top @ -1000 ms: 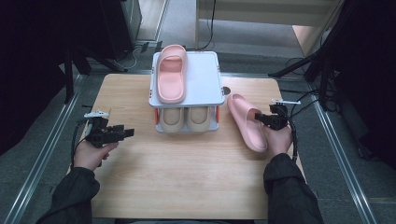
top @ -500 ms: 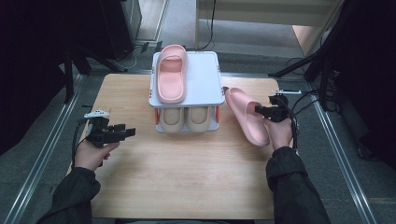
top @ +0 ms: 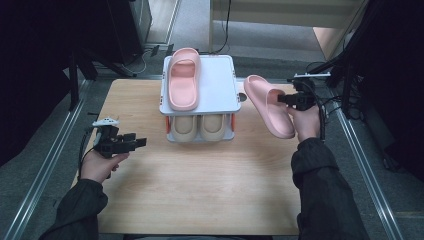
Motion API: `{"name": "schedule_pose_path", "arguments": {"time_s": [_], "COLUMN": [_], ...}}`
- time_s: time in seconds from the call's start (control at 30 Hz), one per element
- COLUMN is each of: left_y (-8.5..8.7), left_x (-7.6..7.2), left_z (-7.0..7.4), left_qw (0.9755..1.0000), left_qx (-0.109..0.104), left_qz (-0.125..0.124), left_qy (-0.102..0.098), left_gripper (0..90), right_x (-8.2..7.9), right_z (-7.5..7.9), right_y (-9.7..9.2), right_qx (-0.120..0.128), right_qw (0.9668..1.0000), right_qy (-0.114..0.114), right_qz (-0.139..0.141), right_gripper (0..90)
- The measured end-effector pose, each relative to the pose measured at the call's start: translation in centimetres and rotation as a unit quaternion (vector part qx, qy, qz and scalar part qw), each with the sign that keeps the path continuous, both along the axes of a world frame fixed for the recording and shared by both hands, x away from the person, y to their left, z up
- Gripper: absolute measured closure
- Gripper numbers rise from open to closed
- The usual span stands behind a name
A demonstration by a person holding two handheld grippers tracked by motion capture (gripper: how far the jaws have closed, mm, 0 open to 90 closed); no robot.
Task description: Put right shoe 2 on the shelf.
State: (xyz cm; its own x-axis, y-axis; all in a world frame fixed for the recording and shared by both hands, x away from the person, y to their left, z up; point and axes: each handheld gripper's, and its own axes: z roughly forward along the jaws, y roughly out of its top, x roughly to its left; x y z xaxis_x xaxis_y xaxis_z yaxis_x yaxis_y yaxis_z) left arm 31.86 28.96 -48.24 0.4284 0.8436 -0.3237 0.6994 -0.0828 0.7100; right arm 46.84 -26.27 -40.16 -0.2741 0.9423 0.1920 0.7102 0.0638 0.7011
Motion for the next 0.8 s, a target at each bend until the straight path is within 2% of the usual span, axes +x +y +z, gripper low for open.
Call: {"name": "schedule_pose_path", "arguments": {"time_s": [0.13, 0.33, 0.43, 0.63, 0.8], "left_y": [-0.1, -0.5, -0.5, -0.4, -0.6], "left_x": [0.0, 0.0, -0.1, 0.0, -0.1], "left_z": [0.0, 0.0, 0.1, 0.1, 0.1], "left_qw": [1.0, 0.9999, 0.9999, 0.9998, 0.9997], "left_qx": [-0.008, -0.005, -0.006, -0.012, -0.015], "left_qz": [-0.004, -0.013, -0.014, -0.016, -0.021], "left_qy": [0.004, 0.001, 0.0, 0.001, 0.0], "left_gripper": [39.3, 39.1, 39.1, 39.0, 38.8], "right_x": [0.6, 1.3, 1.8, 2.9, 4.0], "right_z": [1.8, 4.5, 5.4, 6.4, 6.7], "right_y": [0.5, 1.8, 2.8, 5.2, 7.2], "right_qx": [0.005, 0.015, 0.011, 0.003, -0.005], "right_qw": [1.0, 0.9998, 0.9998, 0.9998, 0.9998], "right_qy": [-0.004, -0.01, -0.011, -0.009, -0.004], "right_qz": [0.002, 0.003, 0.008, 0.018, 0.021], "right_gripper": [80.2, 79.8, 79.4, 79.1, 78.9]}}
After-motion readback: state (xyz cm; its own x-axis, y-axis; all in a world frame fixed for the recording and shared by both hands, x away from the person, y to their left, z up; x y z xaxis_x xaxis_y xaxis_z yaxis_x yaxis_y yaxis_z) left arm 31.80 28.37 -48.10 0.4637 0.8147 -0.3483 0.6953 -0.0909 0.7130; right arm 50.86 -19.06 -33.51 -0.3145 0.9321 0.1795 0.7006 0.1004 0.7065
